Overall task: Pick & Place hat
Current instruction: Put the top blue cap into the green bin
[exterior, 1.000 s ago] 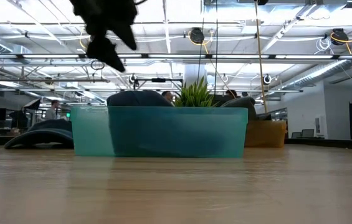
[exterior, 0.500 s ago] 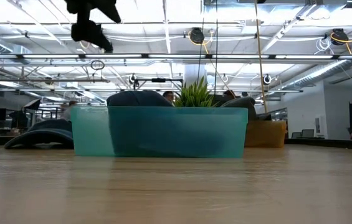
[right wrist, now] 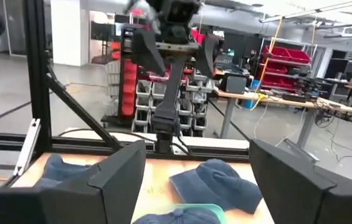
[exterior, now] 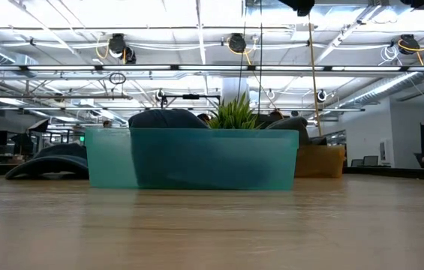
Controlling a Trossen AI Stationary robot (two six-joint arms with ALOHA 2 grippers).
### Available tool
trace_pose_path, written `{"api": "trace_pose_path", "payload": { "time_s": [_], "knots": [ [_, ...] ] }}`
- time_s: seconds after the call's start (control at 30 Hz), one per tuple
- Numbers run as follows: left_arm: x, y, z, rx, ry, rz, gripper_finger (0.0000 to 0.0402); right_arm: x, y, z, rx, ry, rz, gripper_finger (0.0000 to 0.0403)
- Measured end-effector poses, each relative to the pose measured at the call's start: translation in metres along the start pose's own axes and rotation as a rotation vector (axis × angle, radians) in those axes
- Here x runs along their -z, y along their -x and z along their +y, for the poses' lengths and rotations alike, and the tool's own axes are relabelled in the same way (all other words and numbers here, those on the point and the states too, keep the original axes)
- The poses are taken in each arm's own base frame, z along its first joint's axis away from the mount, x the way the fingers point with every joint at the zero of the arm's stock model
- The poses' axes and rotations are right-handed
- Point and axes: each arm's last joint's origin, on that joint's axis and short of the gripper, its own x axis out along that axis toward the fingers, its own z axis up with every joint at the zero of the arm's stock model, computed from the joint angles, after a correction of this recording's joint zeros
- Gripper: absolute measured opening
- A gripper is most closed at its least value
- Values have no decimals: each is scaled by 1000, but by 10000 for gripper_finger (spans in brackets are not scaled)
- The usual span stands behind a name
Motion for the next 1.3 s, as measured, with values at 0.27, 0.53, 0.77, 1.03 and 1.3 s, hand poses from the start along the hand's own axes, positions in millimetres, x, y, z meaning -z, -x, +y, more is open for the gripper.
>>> {"api": "trace_pose_path", "payload": {
  "time_s": [0.27,0.53,0.77,1.03,1.3],
  "knots": [
    [20,22,-24,-102,-116,-92,388,9,-12,14,-15,-32,-74,274],
    [63,24,-26,-170,-145,-154,388,15,-15,19,-29,-65,-48,274],
    [80,25,-15,-228,-94,-178,388,11,-11,24,-48,20,-74,274],
    [80,22,-8,-276,-14,-179,388,12,-10,28,-63,44,-58,274],
    [78,22,-12,-77,29,-98,388,12,-9,30,-69,55,-59,274]
  ]
}}
